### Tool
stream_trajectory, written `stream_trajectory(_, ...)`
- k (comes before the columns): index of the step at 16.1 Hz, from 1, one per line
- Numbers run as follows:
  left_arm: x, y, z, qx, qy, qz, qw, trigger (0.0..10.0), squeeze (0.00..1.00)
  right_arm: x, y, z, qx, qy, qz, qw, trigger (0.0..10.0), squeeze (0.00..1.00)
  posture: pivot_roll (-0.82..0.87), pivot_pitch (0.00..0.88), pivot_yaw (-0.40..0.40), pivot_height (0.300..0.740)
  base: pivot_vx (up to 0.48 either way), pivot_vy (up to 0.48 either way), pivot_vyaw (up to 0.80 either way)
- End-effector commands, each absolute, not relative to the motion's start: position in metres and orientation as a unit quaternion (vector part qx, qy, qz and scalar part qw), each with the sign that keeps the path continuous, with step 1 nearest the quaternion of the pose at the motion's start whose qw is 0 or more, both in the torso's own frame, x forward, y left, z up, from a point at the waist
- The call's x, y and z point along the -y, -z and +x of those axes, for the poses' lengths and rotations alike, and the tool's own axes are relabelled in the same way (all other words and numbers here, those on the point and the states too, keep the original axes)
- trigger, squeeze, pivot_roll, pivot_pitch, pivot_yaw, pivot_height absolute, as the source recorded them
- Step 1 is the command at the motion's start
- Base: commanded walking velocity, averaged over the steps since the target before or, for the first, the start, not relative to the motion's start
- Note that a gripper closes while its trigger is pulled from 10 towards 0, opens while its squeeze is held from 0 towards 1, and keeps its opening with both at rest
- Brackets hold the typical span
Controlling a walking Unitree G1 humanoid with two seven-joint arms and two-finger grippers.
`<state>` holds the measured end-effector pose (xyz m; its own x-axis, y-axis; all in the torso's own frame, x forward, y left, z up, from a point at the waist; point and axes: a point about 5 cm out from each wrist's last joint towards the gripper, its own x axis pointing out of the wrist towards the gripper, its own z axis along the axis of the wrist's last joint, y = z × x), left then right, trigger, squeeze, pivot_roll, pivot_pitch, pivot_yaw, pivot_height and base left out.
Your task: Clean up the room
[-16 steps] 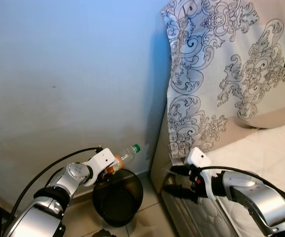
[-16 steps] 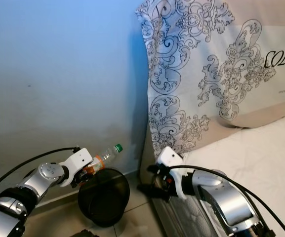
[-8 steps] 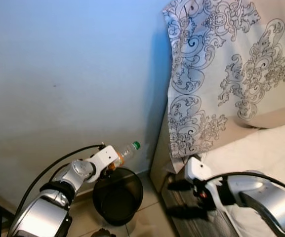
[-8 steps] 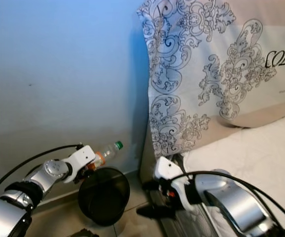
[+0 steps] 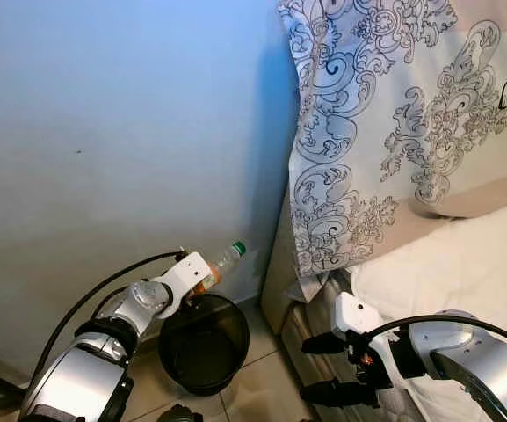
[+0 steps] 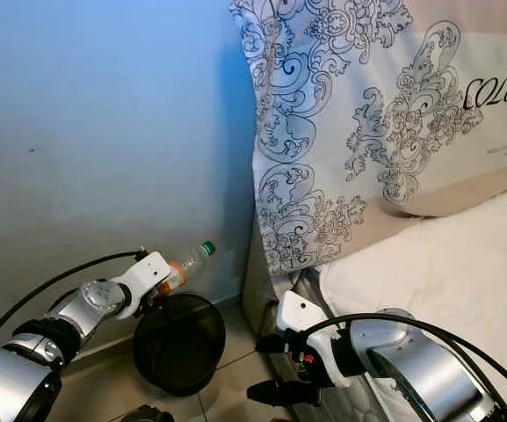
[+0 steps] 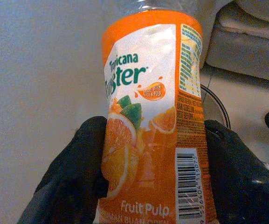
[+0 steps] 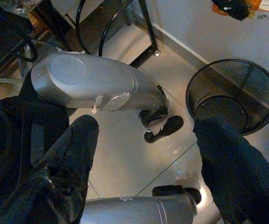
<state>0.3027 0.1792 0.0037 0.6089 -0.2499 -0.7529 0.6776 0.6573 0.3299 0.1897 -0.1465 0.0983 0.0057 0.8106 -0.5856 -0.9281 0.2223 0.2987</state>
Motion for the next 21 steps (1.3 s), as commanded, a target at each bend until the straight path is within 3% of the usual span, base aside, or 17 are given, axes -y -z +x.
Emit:
stream_trajectory(1,-0.181,-0.006,0.305,-0.343,0.268,0.318,0.842,10.0,1.0,0.147,-0.103,0.189,-0.338,-0.616,-0.097,0.705,10.0,0.0,-0.19,0.07,-0.039,0.74,0.0,0.0,0.0)
stream_trajectory(9,-0.184,0.0,0.298,-0.359,0.279,0.327,0.828,10.0,1.0,0.148,-0.102,0.187,-0.343,-0.613,-0.096,0.705,10.0,0.0,-0.18,0.071,-0.04,0.74,0.0,0.0,0.0)
stream_trajectory(13,-0.186,-0.002,0.301,-0.352,0.267,0.323,0.837,10.0,1.0,0.148,-0.102,0.19,-0.339,-0.606,-0.097,0.713,10.0,0.0,-0.18,0.058,-0.039,0.74,0.0,0.0,0.0)
stream_trajectory(14,-0.184,-0.012,0.31,-0.327,0.244,0.271,0.872,10.0,1.0,0.151,-0.103,0.19,-0.336,-0.587,-0.084,0.732,10.0,0.0,-0.17,0.043,-0.033,0.74,0.0,0.0,0.0)
stream_trajectory(15,-0.183,-0.015,0.313,-0.319,0.238,0.252,0.882,10.0,1.0,0.152,-0.103,0.19,-0.335,-0.582,-0.08,0.737,10.0,0.0,-0.17,0.041,-0.032,0.74,0.0,0.0,0.0)
stream_trajectory(17,-0.174,-0.03,0.324,-0.27,0.221,0.131,0.928,10.0,1.0,0.161,-0.102,0.187,-0.321,-0.535,-0.053,0.779,10.0,0.0,-0.14,0.002,-0.006,0.74,0.0,0.0,0.0)
stream_trajectory(18,-0.169,-0.035,0.326,-0.248,0.22,0.067,0.941,10.0,0.93,0.165,-0.101,0.192,-0.296,-0.492,-0.043,0.817,10.0,0.0,-0.14,0.0,0.009,0.74,0.0,0.0,0.0)
stream_trajectory(19,-0.167,-0.037,0.327,-0.241,0.218,0.05,0.944,10.0,0.25,0.166,-0.101,0.194,-0.287,-0.473,-0.04,0.832,10.0,0.0,-0.13,0.0,0.015,0.74,0.0,0.0,0.0)
stream_trajectory(20,-0.163,-0.044,0.327,-0.215,0.222,0.024,0.951,10.0,0.0,0.168,-0.1,0.203,-0.257,-0.418,-0.031,0.871,10.0,0.0,-0.12,0.0,0.024,0.74,0.0,0.0,0.0)
stream_trajectory(21,-0.16,-0.053,0.323,-0.182,0.221,0.01,0.958,10.0,0.0,0.171,-0.101,0.212,-0.226,-0.355,-0.004,0.907,10.0,0.0,-0.11,0.0,0.036,0.74,0.0,0.0,0.0)
